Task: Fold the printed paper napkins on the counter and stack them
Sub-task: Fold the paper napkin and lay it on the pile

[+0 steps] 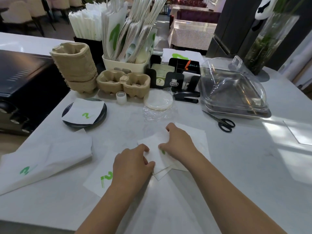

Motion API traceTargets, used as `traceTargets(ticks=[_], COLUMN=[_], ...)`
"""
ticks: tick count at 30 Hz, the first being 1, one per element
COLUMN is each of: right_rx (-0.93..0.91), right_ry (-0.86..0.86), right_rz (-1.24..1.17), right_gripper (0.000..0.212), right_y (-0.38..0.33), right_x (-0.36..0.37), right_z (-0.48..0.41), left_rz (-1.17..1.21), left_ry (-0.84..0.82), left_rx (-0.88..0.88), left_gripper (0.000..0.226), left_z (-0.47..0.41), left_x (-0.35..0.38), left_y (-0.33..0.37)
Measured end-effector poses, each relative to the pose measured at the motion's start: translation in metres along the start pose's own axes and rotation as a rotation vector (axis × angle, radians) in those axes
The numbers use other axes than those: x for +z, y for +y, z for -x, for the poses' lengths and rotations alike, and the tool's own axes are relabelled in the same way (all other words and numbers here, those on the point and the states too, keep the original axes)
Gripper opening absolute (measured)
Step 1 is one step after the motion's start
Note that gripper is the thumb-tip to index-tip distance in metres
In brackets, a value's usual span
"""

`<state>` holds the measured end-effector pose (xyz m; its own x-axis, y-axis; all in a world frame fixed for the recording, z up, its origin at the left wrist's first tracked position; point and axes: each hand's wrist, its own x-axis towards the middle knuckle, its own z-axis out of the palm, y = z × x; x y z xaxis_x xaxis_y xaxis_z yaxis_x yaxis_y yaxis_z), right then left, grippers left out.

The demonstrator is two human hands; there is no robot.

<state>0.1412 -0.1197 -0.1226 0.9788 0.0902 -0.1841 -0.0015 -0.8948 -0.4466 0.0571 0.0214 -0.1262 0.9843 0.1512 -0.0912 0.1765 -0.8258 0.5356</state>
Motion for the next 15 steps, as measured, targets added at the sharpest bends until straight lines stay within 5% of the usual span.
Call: traceTargets(ticks=[3, 9, 12, 15], right_rx=[0.040, -0.034, -0.086, -0.113], right_ry=[-0.066, -0.085, -0.065, -0.037], right_rz=[-0.077, -0.030, -0.408, -0.819], right_gripper=[0.052, 0.017, 0.004, 0.005], right_y=[-0.001, 0.000, -0.001, 0.005], right_x=[-0.002, -0.007, -0.025, -0.048], right_z=[-0.003, -0.002, 0.010, 0.024], left_rz=[0.019, 0.074, 0.251, 0.684], left_ry=[0.001, 0.038, 0.204, 0.051], left_rx=[-0.003, -0.028, -0.027, -0.068], left_gripper=[0.034, 0.038, 0.073, 0.092], left_z=[-0.002, -0.006, -0.010, -0.019], left_x=[0.002, 0.007, 0.006, -0.012], left_y=[-0.001, -0.008, -0.013, -0.005])
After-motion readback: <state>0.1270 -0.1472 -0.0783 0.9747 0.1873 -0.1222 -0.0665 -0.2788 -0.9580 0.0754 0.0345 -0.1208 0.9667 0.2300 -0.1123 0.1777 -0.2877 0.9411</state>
